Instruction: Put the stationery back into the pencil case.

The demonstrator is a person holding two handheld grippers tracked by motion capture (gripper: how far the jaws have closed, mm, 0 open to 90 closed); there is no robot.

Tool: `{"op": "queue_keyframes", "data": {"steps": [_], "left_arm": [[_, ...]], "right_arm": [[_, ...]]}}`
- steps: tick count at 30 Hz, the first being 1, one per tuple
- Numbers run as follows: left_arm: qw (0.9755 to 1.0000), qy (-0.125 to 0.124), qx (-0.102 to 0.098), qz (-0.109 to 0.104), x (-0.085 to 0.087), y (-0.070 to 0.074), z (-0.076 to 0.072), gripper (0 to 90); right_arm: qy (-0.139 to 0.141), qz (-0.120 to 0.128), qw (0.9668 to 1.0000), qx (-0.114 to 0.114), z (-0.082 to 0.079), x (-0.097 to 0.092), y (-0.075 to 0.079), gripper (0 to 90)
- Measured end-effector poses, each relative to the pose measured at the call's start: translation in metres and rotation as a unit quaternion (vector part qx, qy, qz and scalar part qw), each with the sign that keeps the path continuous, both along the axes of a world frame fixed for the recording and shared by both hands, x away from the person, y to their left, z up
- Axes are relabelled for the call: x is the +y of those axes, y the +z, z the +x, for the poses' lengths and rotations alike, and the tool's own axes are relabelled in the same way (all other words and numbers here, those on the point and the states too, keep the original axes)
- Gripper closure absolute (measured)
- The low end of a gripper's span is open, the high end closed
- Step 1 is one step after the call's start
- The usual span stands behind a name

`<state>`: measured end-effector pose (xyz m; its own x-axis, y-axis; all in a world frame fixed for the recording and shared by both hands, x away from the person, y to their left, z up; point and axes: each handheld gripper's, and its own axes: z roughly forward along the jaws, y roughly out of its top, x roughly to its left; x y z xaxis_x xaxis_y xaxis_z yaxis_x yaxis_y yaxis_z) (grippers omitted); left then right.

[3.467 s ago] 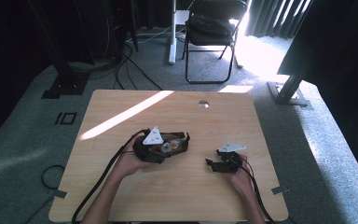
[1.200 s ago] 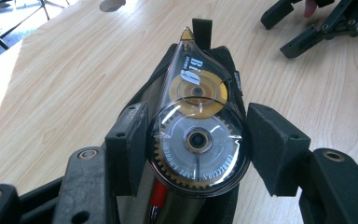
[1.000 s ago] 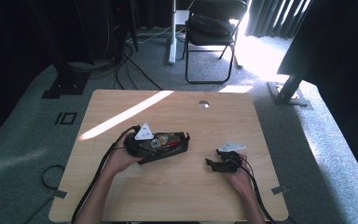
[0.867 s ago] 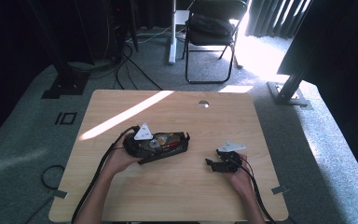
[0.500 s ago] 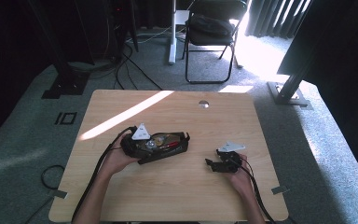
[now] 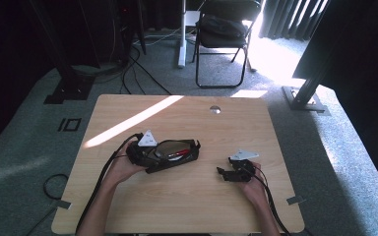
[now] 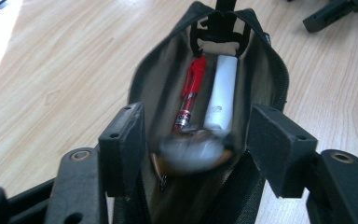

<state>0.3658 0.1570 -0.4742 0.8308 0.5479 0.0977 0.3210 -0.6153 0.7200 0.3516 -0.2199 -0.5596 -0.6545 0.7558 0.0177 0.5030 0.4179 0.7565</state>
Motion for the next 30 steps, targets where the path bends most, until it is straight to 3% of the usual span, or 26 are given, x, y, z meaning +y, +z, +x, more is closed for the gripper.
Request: {"op": "queue_keyframes", "data": {"steps": [5, 10, 11, 12, 23, 30], "left_arm": [[0.9999, 0.004, -0.012, 0.001, 0.001, 0.003, -0.003, 31.2], [0.9997, 0.008, -0.022, -0.010, 0.004, 0.008, -0.005, 34.2], [0.9996, 0.008, -0.021, -0.016, 0.004, 0.009, -0.006, 39.7], [0.9996, 0.007, -0.022, -0.017, 0.004, 0.010, -0.007, 39.7], [0.9975, 0.003, -0.040, -0.059, -0.003, 0.014, -0.034, 44.0], [0.9973, 0.000, -0.043, -0.060, -0.009, 0.008, -0.046, 43.2]], "right_arm": [[0.000, 0.000, 1.0000, 0.000, 0.000, 0.000, 0.000, 30.5], [0.000, 0.000, 1.0000, 0.000, 0.000, 0.000, 0.000, 30.5], [0.000, 0.000, 1.0000, 0.000, 0.000, 0.000, 0.000, 30.5], [0.000, 0.000, 1.0000, 0.000, 0.000, 0.000, 0.000, 30.5], [0.000, -0.001, 1.0000, -0.001, 0.000, 0.000, 0.000, 30.5], [0.000, -0.001, 1.0000, -0.001, 0.000, 0.000, 0.000, 30.5]]}}
